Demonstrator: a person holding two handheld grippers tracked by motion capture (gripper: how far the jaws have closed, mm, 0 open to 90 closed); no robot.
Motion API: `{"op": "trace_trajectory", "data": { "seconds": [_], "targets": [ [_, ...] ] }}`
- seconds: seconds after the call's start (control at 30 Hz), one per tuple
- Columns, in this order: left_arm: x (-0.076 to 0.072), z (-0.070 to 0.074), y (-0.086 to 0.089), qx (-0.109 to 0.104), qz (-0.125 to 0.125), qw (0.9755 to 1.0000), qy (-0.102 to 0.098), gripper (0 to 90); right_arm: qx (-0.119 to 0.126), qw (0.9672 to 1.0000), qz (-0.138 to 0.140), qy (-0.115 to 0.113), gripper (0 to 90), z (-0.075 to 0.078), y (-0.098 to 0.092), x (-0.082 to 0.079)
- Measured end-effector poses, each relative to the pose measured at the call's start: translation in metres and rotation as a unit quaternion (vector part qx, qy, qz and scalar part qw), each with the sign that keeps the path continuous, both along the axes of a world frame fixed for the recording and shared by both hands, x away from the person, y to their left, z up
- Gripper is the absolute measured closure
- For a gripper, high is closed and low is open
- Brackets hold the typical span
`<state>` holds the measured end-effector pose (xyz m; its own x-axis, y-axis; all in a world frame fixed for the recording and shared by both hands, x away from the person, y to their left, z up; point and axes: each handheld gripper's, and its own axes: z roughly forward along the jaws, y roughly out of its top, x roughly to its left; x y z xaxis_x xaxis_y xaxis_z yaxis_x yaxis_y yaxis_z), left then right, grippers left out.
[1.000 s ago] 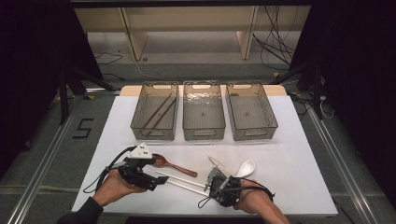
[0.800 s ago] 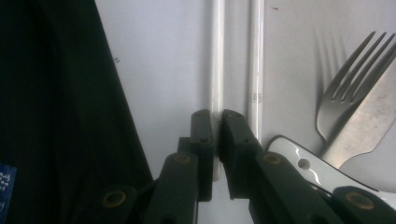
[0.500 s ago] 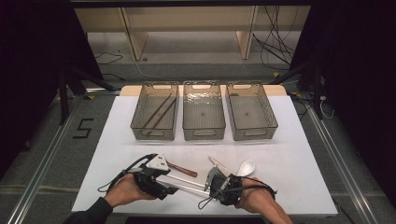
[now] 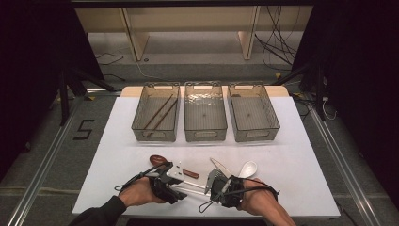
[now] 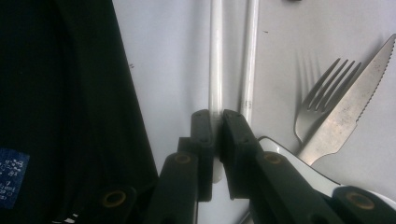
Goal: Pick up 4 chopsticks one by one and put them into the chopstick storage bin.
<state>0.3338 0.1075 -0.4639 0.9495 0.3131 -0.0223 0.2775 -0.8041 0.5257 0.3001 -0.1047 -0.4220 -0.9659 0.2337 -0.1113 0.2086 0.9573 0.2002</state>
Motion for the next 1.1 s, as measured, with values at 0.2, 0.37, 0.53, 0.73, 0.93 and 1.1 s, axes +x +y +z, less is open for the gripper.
{"op": "trace_trajectory", "data": {
  "seconds": [0.2, 0.37, 0.53, 0.73, 0.93, 1.1],
  "targets": [
    [0.000, -0.003, -0.007, 0.014, -0.016, 0.9998, 0.001, 57.6, 0.003, 1.0000, 0.003, -0.003, 84.2, 0.001, 0.001, -0.002],
    [-0.001, -0.005, -0.012, 0.030, -0.027, 0.9992, -0.002, 67.5, 0.006, 1.0000, 0.005, -0.003, 84.1, 0.003, 0.002, -0.003],
    [-0.003, 0.001, -0.011, 0.040, -0.046, 0.9982, -0.003, 73.1, 0.010, 0.9999, 0.012, -0.003, 84.0, 0.005, 0.001, -0.003],
    [-0.008, 0.010, -0.010, 0.046, -0.081, 0.9957, 0.005, 79.4, 0.032, 0.9991, 0.020, -0.021, 80.7, 0.008, -0.007, 0.001],
    [-0.015, 0.014, -0.014, 0.061, -0.088, 0.9943, 0.010, 84.2, 0.066, 0.9969, -0.013, -0.041, 62.6, 0.015, -0.019, 0.010],
    [-0.008, 0.019, -0.006, 0.053, -0.056, 0.9970, 0.014, 84.2, 0.119, 0.9892, -0.074, -0.042, 49.8, 0.024, -0.031, 0.018]
  ]
}}
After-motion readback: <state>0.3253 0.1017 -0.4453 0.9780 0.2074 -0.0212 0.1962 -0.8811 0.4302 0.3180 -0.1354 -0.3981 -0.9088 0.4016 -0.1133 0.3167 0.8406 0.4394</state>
